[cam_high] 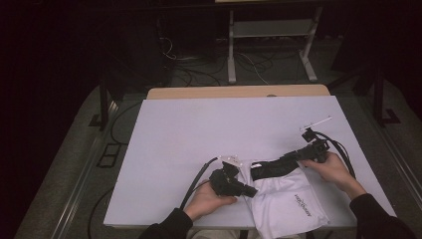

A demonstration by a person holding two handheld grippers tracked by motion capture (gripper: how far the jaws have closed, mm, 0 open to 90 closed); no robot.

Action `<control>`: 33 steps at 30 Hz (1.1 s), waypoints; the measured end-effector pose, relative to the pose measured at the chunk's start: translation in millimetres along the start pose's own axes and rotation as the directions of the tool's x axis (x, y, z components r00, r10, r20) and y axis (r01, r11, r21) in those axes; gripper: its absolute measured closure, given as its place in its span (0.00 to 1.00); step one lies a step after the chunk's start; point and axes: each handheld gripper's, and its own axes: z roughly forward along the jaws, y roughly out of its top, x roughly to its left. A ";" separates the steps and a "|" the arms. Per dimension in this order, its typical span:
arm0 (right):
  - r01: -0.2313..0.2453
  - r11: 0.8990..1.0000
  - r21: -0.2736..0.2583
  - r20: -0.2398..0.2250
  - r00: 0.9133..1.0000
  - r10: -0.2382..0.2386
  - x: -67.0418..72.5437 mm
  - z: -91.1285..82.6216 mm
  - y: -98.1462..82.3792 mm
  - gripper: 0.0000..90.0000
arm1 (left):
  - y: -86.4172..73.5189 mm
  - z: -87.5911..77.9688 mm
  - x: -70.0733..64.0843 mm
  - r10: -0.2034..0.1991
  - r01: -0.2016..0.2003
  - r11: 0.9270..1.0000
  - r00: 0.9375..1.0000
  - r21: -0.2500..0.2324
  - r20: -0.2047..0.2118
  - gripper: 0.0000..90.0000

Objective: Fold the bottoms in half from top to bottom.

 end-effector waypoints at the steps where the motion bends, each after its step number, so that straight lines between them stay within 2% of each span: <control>1: 0.003 1.000 0.004 0.008 1.000 -0.003 0.6 -0.1 -0.3 0.68 | 0.0 0.1 0.0 0.000 0.000 1.000 1.000 0.000 0.000 0.99; 9: 0.025 1.000 -0.016 0.043 0.999 -0.024 2.2 -3.3 -2.5 0.91 | -0.1 0.2 0.4 -0.008 0.008 1.000 1.000 -0.004 -0.001 0.99; 16: 0.057 0.997 -0.048 0.036 0.998 -0.055 8.0 -8.9 -5.5 0.95 | -0.5 -0.4 0.0 -0.008 0.008 1.000 1.000 -0.003 -0.009 0.96; 20: 0.070 0.995 -0.068 0.016 0.997 -0.069 12.3 -15.0 -8.8 0.95 | -0.7 -1.6 -1.2 0.004 -0.004 1.000 0.999 -0.004 -0.034 0.88; 22: 0.074 0.994 -0.078 0.013 0.997 -0.074 13.7 -17.7 -10.9 0.96 | -0.8 -2.4 -2.2 0.007 -0.008 1.000 0.999 -0.012 -0.043 0.81; 26: 0.077 0.993 -0.093 0.002 0.997 -0.077 16.7 -23.0 -15.8 0.96 | -0.3 -5.6 -5.9 0.024 -0.026 0.999 0.996 -0.023 -0.089 0.65; 29: 0.076 0.992 -0.102 -0.002 0.997 -0.077 18.1 -25.7 -19.2 0.96 | 0.3 -9.1 -7.1 0.023 -0.027 0.999 0.995 -0.041 -0.097 0.55; 33: 0.083 0.991 -0.107 -0.006 0.996 -0.084 20.9 -28.4 -23.0 0.96 | 1.6 -13.6 -8.5 0.022 -0.030 0.997 0.994 -0.066 -0.111 0.47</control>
